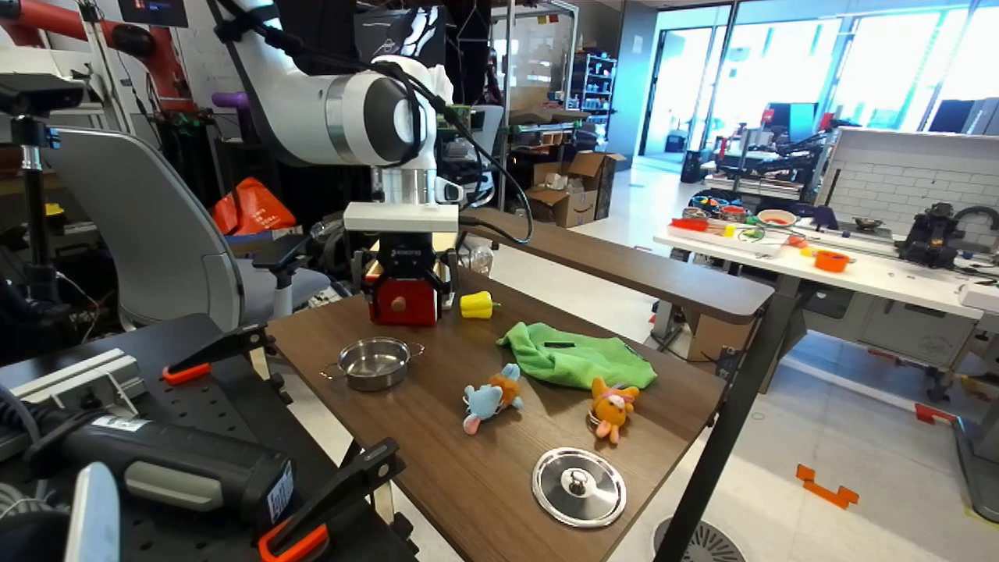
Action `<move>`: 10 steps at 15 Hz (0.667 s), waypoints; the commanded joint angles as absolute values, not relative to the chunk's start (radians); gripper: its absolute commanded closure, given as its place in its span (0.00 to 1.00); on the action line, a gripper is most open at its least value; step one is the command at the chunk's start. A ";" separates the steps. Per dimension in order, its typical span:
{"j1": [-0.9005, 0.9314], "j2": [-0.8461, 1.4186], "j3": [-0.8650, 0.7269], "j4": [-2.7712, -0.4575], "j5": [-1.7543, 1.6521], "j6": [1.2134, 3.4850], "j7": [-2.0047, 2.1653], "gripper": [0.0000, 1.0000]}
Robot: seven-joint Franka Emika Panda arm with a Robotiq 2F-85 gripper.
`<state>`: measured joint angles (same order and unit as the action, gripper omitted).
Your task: Move the green towel to the right, close the drawer, move the plush toy to the left
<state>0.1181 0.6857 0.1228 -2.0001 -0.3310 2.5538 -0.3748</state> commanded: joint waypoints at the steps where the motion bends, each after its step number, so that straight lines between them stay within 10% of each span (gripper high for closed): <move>1: 0.092 0.674 0.168 -2.017 -0.315 2.602 -0.438 0.00; 10: 0.082 0.726 0.212 -1.983 -0.288 2.661 -0.466 0.00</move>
